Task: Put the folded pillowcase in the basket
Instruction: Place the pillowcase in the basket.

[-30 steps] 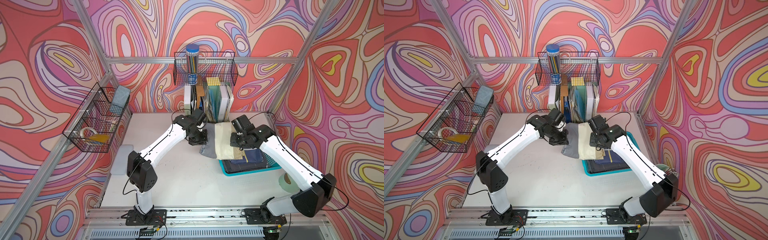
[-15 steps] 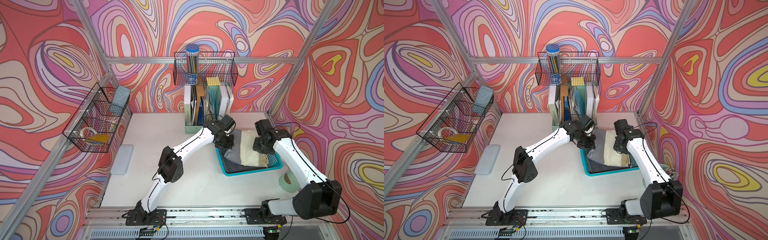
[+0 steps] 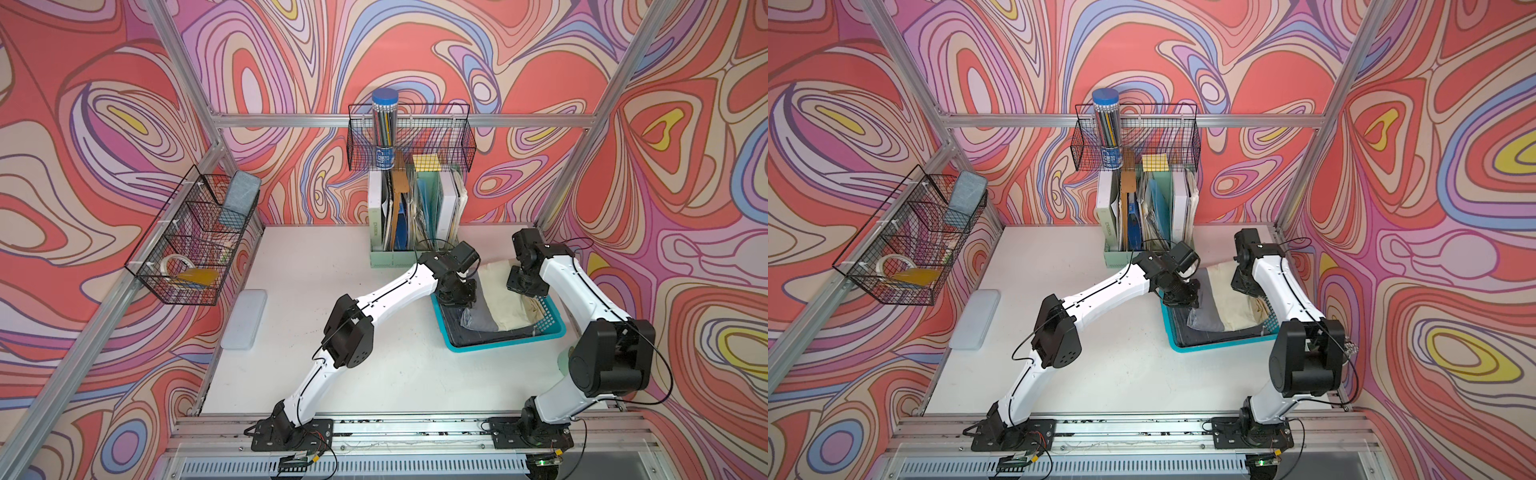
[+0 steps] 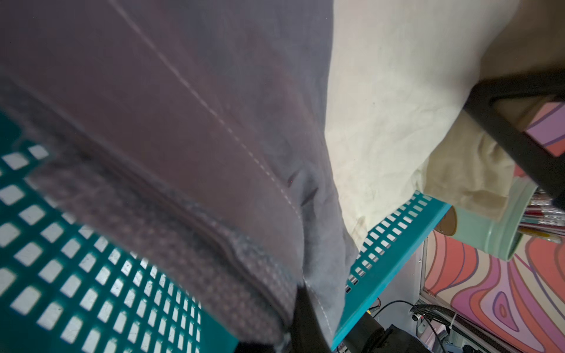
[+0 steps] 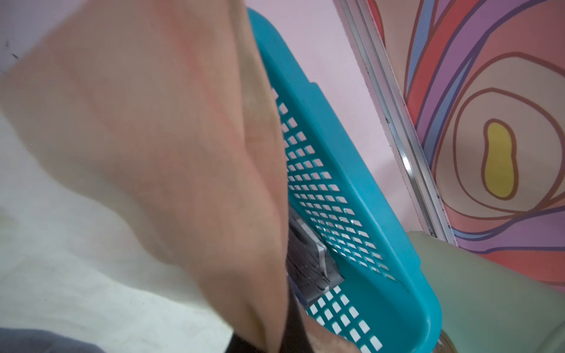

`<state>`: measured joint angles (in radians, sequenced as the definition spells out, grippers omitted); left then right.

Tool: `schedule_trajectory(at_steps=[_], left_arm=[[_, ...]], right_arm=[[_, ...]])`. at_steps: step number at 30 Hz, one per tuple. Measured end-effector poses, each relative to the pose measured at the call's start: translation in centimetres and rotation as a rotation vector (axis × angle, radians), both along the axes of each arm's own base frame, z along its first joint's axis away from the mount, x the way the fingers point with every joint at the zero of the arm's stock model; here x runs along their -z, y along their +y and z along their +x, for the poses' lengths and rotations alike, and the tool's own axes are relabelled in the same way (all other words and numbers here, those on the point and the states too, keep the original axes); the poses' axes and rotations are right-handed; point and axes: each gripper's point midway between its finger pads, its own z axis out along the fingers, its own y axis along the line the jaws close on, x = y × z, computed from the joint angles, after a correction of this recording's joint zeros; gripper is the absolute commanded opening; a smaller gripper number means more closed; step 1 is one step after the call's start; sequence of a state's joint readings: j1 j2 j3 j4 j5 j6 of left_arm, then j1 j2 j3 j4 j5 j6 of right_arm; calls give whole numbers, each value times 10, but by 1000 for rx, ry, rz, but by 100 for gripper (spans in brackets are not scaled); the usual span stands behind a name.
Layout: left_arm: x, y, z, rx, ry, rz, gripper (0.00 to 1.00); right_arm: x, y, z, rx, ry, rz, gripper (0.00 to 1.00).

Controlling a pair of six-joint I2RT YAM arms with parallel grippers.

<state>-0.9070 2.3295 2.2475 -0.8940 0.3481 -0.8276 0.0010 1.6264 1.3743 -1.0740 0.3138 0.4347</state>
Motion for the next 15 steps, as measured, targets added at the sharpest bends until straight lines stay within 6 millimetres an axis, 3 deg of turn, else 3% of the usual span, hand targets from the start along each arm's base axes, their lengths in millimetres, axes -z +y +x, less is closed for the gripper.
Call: schedule_trajectory(at_steps=[11,15], left_arm=[[46,22,6,-34,57,60,0],[49,23,4,-37,65,39,0]], right_arm=[[22,0,-3,-3,61,-2,0],[33,-1,-2,-2,93,-4,9]])
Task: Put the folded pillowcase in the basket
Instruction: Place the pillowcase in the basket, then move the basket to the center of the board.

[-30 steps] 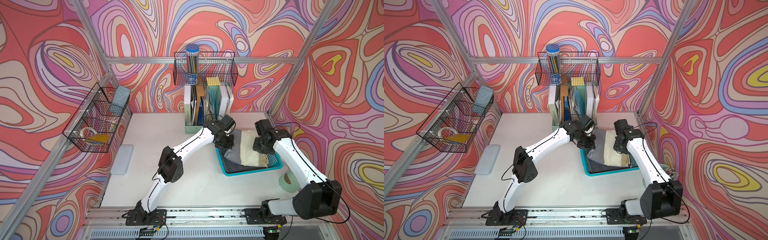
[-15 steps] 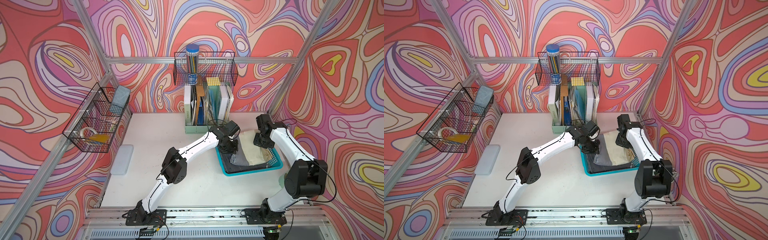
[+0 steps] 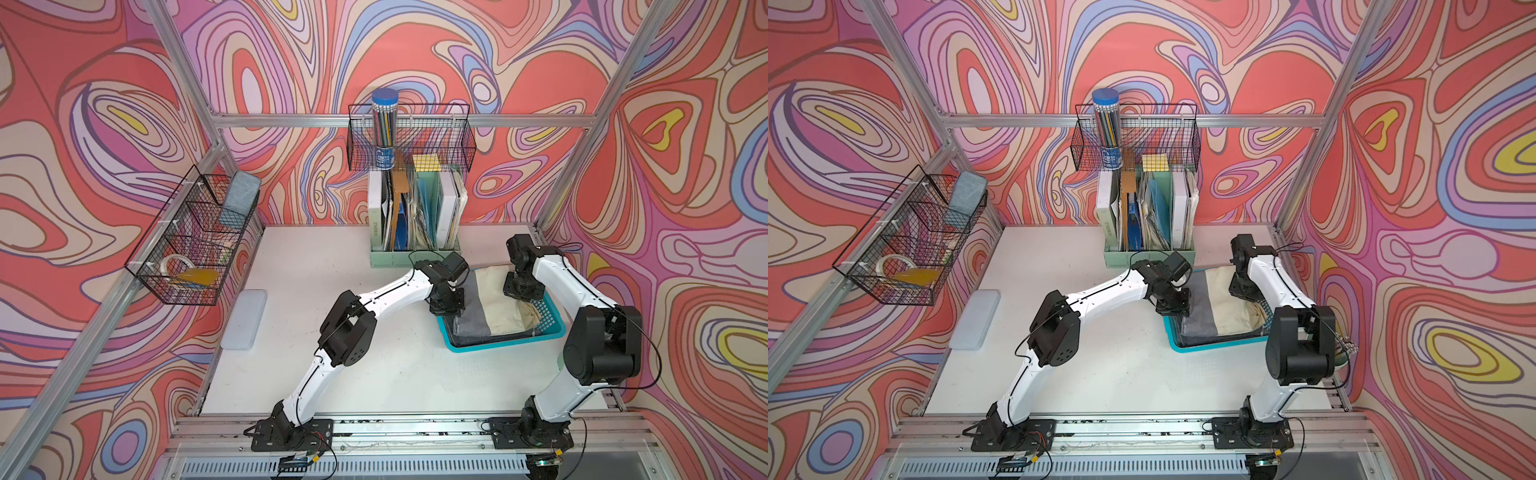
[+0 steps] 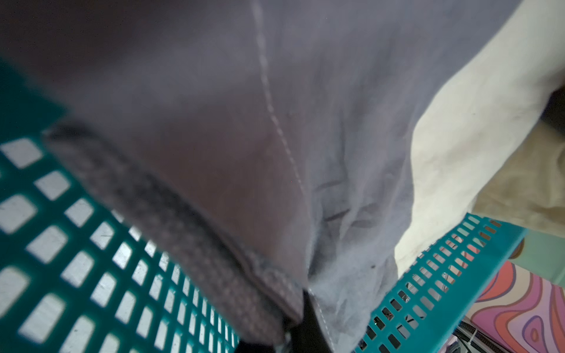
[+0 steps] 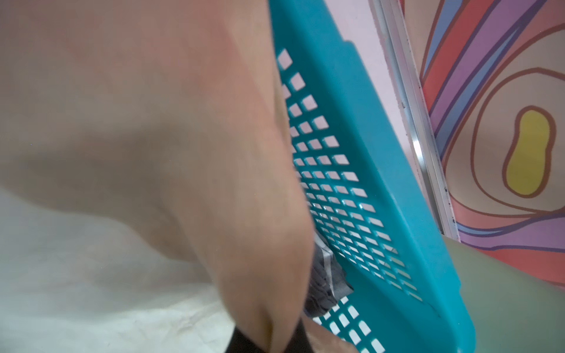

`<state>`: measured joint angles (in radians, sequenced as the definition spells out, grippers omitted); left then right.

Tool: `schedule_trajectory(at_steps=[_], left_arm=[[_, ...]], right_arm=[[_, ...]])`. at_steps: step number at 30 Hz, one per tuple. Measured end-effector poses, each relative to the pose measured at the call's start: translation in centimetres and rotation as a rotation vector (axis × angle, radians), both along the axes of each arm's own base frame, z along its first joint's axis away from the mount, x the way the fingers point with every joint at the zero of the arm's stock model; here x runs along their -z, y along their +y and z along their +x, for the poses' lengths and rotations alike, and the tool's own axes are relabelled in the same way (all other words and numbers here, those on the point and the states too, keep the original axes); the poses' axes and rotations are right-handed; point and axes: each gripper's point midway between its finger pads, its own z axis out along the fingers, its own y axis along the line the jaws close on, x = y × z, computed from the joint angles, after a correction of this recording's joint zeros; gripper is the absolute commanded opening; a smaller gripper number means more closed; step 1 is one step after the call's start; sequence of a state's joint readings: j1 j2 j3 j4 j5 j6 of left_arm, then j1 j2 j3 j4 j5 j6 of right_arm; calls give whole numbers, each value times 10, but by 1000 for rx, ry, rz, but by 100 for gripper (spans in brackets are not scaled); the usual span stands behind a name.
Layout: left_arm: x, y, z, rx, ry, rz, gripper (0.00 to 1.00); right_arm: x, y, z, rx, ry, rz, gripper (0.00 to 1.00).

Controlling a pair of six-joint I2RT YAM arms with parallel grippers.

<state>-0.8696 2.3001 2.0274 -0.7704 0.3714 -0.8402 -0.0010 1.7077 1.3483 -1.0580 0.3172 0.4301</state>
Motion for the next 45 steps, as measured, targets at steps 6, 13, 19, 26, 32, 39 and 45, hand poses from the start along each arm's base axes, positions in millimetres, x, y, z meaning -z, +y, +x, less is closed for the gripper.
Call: schedule_trajectory(at_steps=[6,13,19,26,32,39,45], left_arm=[[1,-3,0,-3,2,-21,0],[1,-5,-2,-13,13,-29,0],[-3,-3,-5,-29,6,-36,55],[-34,13,-10,-31,-62,5,98],[-51,19,-11,-20,-100,4,99],[-60,35,-5,-15,-150,53,98],[-69,62,-2,-43,-194,124,99]], right_arm=[[9,-5,4,14,8,-3,19],[12,-13,15,25,5,-19,27],[16,-15,17,26,15,-29,35],[-14,-20,18,40,-75,-56,47],[-36,-21,21,44,-149,-62,47],[-69,-19,19,45,-257,-50,47],[-94,-20,22,48,-329,-55,48]])
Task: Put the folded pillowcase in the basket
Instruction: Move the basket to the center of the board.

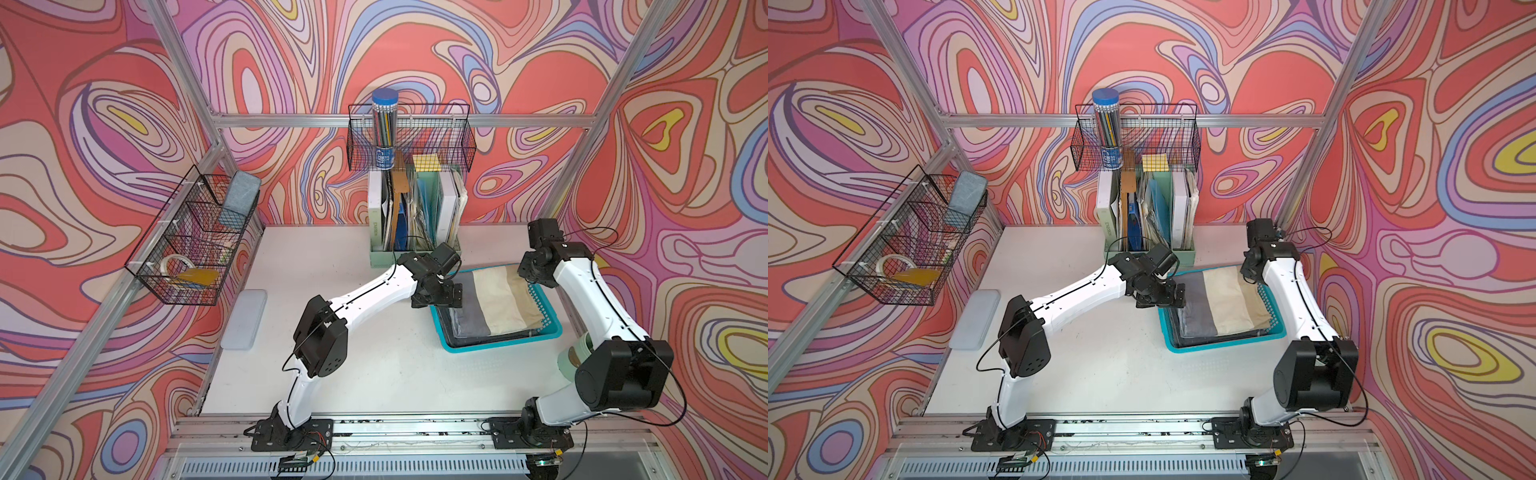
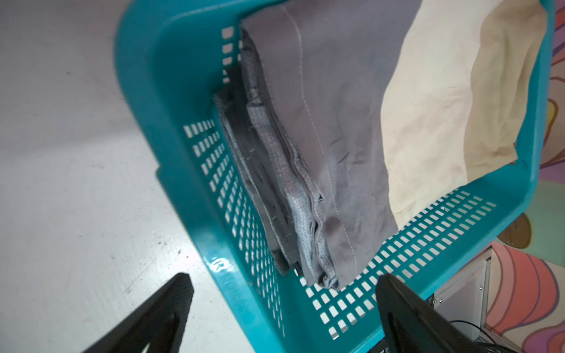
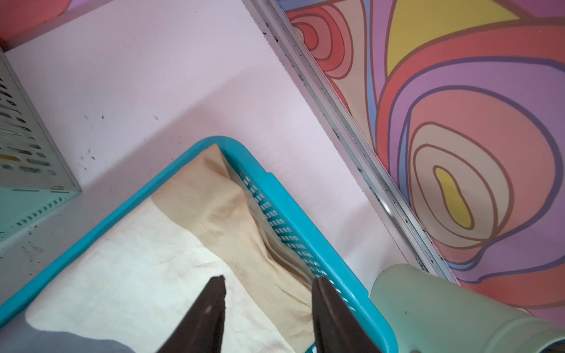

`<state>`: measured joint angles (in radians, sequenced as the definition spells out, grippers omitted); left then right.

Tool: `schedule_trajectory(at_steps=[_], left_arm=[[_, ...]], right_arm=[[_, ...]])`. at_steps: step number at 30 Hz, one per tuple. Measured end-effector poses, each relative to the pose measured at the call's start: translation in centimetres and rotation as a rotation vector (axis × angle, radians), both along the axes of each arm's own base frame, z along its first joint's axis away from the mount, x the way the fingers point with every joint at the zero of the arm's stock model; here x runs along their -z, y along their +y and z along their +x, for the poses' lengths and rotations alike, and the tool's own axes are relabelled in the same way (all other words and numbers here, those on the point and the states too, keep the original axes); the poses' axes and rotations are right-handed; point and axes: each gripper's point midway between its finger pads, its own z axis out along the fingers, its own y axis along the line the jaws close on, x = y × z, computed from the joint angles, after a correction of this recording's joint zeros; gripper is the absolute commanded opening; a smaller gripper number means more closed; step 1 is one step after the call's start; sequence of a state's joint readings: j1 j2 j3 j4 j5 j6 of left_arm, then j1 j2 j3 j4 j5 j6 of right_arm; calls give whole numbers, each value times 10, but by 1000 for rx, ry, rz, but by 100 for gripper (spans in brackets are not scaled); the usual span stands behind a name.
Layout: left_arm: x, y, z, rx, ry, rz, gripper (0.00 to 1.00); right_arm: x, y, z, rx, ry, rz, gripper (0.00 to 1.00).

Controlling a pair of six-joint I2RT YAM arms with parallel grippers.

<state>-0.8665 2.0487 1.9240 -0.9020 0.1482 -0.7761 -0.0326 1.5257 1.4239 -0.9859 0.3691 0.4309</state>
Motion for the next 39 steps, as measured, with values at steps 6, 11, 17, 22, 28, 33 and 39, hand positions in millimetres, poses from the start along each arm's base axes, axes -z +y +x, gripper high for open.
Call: schedule_trajectory(at_steps=[6,11,17,22,28,33,39], left_arm=[[-8,17,-3,-7,-8,43,87],[25,22,-9,1,51,96,69],[56,18,-13,9,103,113,6],[49,15,1,-56,70,44,0],[55,55,-7,-58,91,67,0],[55,126,4,-155,87,113,0],[56,189,17,-253,62,196,0]], right_arm=[[1,3,0,-8,-2,15,46],[-7,4,-4,-11,-25,18,42],[-15,5,-6,-16,-53,25,39],[-15,8,-5,-21,-55,39,33],[-14,11,-4,-31,-58,58,33],[-15,15,-4,-43,-67,77,32],[-13,19,-3,-57,-73,102,32]])
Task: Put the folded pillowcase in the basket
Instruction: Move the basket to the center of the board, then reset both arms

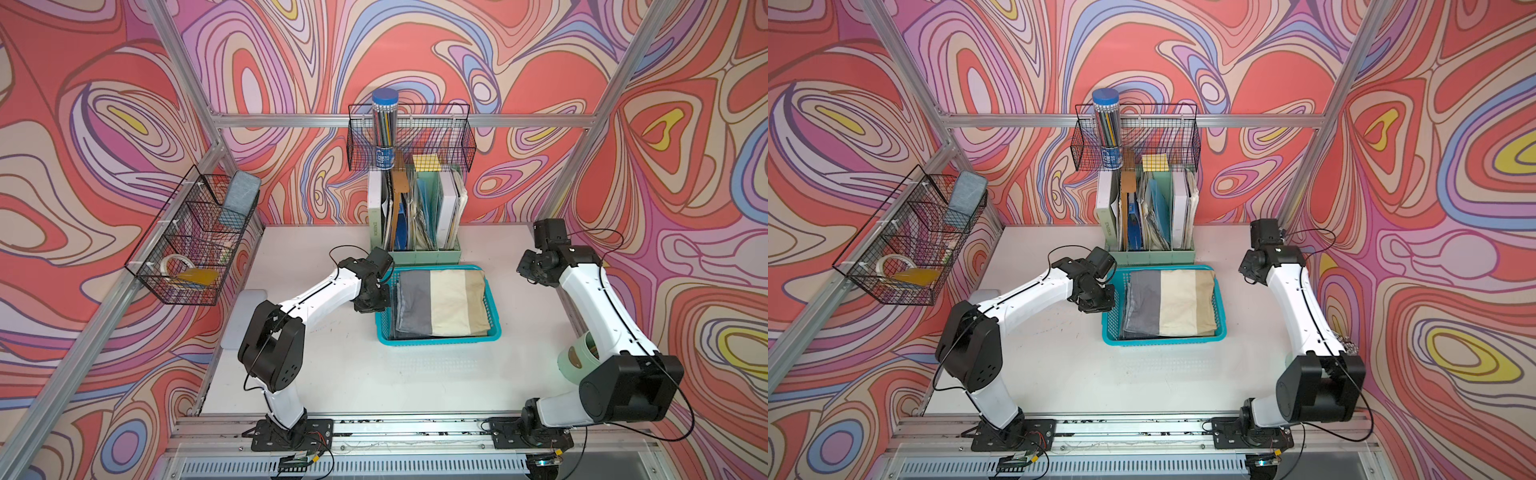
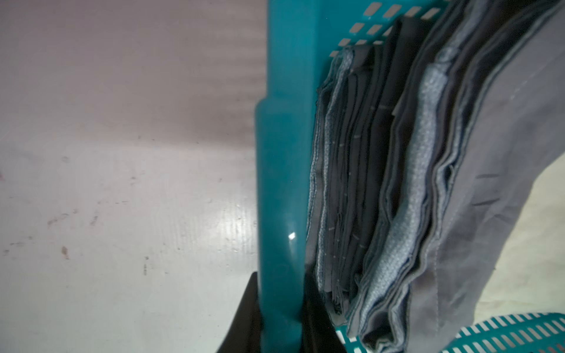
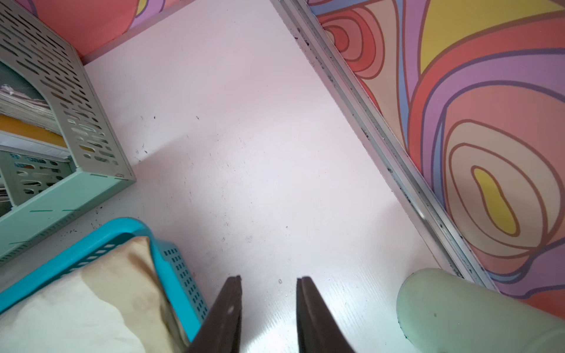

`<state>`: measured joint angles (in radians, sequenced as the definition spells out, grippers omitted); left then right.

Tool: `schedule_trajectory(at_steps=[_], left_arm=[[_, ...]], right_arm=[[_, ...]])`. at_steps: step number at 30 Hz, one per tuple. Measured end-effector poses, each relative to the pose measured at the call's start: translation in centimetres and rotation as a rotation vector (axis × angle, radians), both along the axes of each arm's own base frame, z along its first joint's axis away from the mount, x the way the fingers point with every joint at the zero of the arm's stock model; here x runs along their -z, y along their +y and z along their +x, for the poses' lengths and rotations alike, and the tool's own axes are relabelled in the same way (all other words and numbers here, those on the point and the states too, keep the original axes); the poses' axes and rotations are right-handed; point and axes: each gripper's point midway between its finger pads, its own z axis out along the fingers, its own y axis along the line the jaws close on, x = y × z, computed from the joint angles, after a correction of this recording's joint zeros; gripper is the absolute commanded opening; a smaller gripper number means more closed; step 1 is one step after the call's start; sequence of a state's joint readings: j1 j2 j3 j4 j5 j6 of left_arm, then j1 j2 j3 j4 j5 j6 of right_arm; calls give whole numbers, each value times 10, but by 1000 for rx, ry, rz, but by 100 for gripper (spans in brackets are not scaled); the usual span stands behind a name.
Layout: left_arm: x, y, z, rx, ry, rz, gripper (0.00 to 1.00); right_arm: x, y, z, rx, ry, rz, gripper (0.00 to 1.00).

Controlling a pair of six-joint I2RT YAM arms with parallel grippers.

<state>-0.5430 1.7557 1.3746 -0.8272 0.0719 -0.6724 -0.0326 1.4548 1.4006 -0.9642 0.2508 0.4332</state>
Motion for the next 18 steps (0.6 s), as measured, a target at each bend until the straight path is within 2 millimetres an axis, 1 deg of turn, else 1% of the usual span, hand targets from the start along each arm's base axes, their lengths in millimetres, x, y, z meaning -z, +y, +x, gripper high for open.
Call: schedule_trajectory(at_steps=[4,11,12,13,14,15,16,17,18], left_arm=[[-1,20,11,8,-21,39,0],[-8,52,37,13,-38,74,0],[-8,54,38,14,-39,71,0],[-8,55,39,12,-36,66,3],[-8,56,39,11,-34,60,10],[-7,56,39,12,-32,56,20],[-7,56,38,12,-31,54,35],[-6,56,37,12,-32,52,54],[-4,58,34,13,-29,57,65]], right_arm=[[2,3,0,-10,0,15,32],[-2,6,-2,-19,-17,28,33],[-2,6,-2,-20,-19,29,36],[-2,6,-3,-20,-21,30,38],[-2,7,-3,-21,-21,33,41],[-2,7,-3,-24,-21,33,44],[-2,7,-3,-22,-22,36,46],[-1,8,-3,-24,-21,37,48],[-1,8,-3,-27,-21,37,49]])
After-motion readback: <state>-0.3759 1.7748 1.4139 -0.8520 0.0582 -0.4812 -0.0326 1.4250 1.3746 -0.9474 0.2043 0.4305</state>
